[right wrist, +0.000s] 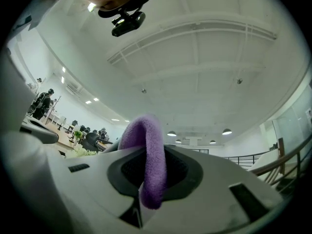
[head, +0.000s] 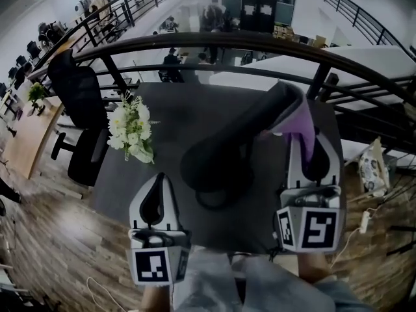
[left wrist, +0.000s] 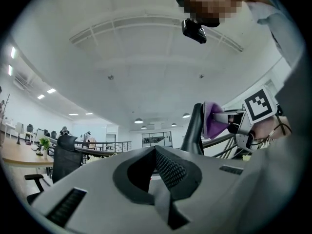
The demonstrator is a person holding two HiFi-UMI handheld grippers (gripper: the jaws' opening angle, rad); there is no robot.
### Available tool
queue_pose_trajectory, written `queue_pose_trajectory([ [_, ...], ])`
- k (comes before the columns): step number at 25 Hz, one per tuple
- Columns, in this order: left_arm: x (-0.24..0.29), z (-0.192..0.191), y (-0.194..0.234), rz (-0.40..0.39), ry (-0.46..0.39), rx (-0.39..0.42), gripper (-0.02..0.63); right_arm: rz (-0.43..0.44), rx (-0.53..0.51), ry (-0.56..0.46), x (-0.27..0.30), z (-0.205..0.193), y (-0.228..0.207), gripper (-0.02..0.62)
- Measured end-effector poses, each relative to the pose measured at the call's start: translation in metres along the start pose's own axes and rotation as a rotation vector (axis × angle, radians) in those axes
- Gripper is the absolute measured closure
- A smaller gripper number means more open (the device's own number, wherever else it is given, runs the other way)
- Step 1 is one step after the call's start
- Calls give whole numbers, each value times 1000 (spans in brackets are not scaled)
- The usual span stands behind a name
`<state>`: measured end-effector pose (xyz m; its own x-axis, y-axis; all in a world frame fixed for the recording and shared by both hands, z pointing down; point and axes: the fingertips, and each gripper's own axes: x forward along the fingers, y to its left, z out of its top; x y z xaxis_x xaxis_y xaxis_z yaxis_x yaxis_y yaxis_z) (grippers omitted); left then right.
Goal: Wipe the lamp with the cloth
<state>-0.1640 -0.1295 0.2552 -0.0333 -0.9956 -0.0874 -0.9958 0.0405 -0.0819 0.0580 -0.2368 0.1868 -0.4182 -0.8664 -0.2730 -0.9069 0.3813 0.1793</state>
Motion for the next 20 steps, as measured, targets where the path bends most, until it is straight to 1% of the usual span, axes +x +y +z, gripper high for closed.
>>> queue_pose_trajectory([
  [6, 9, -11, 16, -52, 7, -12, 601, -19, 11, 60, -8, -20, 26, 543],
  [16, 17, -15, 36, -124, -2, -29, 601, -7, 12, 186, -29, -51, 78, 543],
  [20, 15, -15, 46, -142, -9, -31, 601, -8, 28, 212, -36, -57, 100, 543],
])
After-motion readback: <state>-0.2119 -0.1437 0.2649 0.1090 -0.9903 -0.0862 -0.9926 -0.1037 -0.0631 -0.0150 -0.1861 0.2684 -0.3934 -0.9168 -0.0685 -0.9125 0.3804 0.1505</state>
